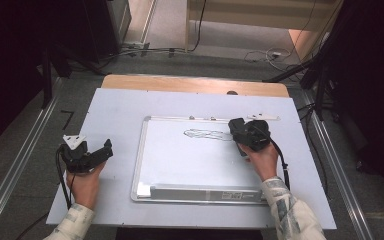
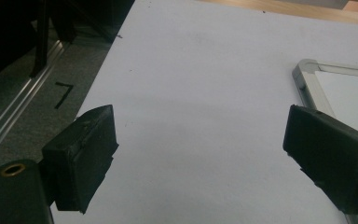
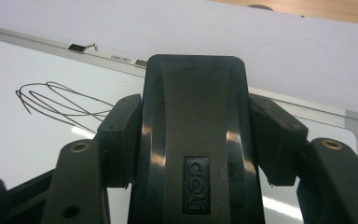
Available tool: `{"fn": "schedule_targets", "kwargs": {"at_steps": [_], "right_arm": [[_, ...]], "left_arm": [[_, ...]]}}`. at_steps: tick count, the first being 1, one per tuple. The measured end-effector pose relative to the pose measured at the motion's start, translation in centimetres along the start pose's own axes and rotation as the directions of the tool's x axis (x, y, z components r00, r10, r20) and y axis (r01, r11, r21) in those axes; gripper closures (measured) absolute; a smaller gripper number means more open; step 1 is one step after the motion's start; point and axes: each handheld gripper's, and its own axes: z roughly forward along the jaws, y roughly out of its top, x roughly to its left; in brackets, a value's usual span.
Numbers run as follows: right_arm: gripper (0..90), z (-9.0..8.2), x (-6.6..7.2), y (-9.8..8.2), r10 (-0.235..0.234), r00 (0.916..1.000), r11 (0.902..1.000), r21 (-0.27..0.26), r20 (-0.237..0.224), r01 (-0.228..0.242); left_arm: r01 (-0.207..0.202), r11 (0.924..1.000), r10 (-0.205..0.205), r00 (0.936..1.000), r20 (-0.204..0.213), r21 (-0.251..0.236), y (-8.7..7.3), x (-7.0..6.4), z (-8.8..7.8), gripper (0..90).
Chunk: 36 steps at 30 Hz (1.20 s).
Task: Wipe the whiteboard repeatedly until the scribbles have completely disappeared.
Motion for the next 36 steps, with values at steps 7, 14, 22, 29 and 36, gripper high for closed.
{"fn": "schedule_targets", "kwargs": {"at_steps": [7,14,22,29,36], "right_arm": [[37.5,0.8,0.2,0.0,-0.022,0.9997,0.9997,0.015,0.003,0.022],[37.6,1.7,-0.1,-0.1,-0.031,0.9995,0.9990,0.031,-0.001,0.031],[37.6,2.5,-0.2,-0.1,-0.031,0.9995,0.9986,0.042,0.001,0.031],[37.6,3.1,-0.2,-0.2,-0.027,0.9996,0.9981,0.055,0.001,0.027],[37.7,3.5,-0.2,-0.4,-0.027,0.9996,0.9968,0.075,0.003,0.027]], "left_arm": [[0.000,1.0000,0.000,1.0000,0.000,-0.002,0.0,0.0,0.0,10.1],[0.001,1.0000,-0.001,1.0000,0.001,0.000,0.0,0.0,0.0,10.2],[-0.001,1.0000,0.001,1.0000,0.001,0.003,0.0,0.0,0.1,10.1],[0.000,1.0000,0.000,1.0000,0.001,0.004,0.0,0.0,0.1,10.1],[0.000,1.0000,0.000,1.0000,0.000,0.004,0.0,0.1,0.1,10.2]]}}
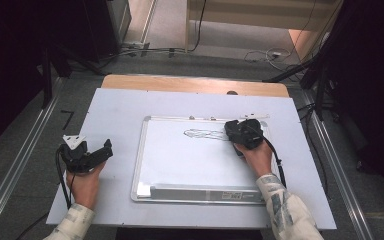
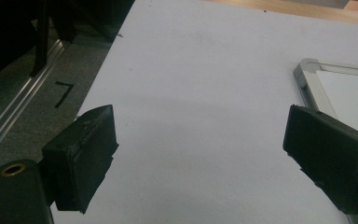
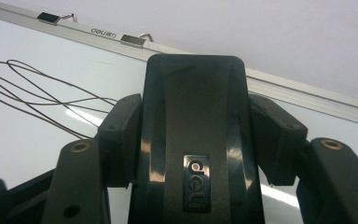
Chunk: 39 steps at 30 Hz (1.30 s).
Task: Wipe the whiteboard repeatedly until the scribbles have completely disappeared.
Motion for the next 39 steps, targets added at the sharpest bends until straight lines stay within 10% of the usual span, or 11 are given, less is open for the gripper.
{"fn": "schedule_targets", "kwargs": {"at_steps": [39], "right_arm": [[37.7,0.55,0.21,-0.50,-0.027,0.9996,0.9996,-0.001,-0.010,0.027]], "left_arm": [[0.010,0.9999,-0.010,0.9998,0.018,-0.008,0.07,-0.06,-0.02,10.2]]}}
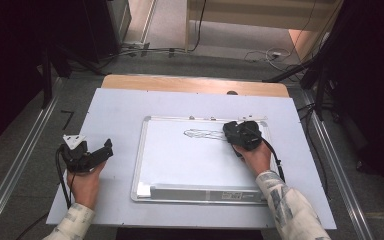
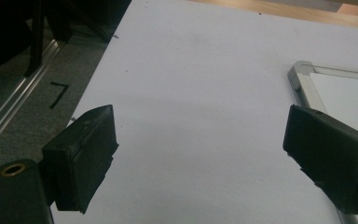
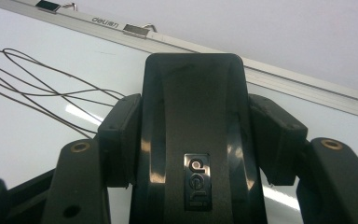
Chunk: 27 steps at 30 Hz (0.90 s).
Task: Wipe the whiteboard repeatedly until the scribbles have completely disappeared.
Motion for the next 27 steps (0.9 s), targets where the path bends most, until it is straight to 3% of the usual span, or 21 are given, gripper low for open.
{"fn": "schedule_targets", "kwargs": {"at_steps": [16,27], "right_arm": [[37.5,0.18,0.02,-0.16,-0.005,0.9998,0.9998,-0.017,-0.021,0.004],[37.7,0.19,0.59,-0.12,-0.035,0.9988,0.9994,-0.010,-0.035,0.035]], "left_arm": [[-0.001,1.0000,0.002,1.0000,-0.004,0.003,-0.03,-0.03,0.00,10.1],[-0.002,1.0000,0.002,1.0000,-0.007,0.004,-0.02,-0.10,0.07,10.2]]}}
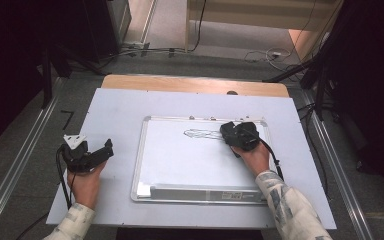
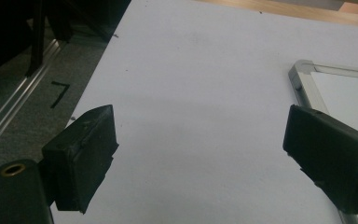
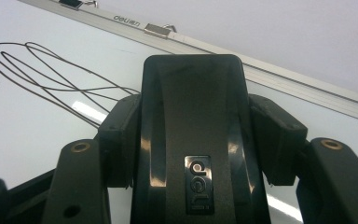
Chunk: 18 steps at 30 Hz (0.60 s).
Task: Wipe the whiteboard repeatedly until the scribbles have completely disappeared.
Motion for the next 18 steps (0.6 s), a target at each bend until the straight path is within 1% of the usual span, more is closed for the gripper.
{"fn": "schedule_targets", "kwargs": {"at_steps": [7,11,18], "right_arm": [[37.7,0.1,0.2,0.0,-0.004,1.0000,1.0000,0.000,-0.006,0.004],[37.7,0.2,0.7,0.2,-0.022,0.9997,0.9997,0.005,-0.014,0.022],[37.7,0.5,1.4,0.5,-0.024,0.9996,0.9997,0.010,-0.018,0.024]], "left_arm": [[-0.001,1.0000,0.001,1.0000,0.000,0.000,0.0,0.0,0.0,10.1],[-0.002,1.0000,0.002,1.0000,0.001,0.001,0.0,-0.1,0.0,10.2],[-0.001,1.0000,0.001,1.0000,0.002,0.001,0.0,-0.1,0.1,10.2]]}}
